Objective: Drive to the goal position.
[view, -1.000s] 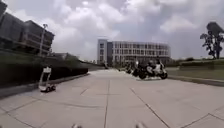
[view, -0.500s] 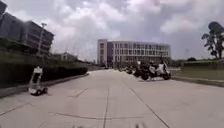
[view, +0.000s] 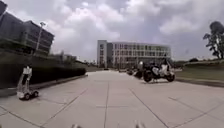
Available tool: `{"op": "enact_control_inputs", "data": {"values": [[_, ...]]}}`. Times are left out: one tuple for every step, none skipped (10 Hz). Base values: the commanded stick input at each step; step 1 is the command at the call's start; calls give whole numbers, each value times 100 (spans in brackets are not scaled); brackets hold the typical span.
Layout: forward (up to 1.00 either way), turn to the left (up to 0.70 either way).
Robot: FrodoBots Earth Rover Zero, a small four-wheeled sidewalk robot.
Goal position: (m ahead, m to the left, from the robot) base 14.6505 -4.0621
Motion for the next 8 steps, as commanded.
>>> {"op": "enact_control_inputs", "data": {"values": [[70,0],[70,0],[70,0],[70,0],[70,0],[70,0],[70,0],[70,0]]}}
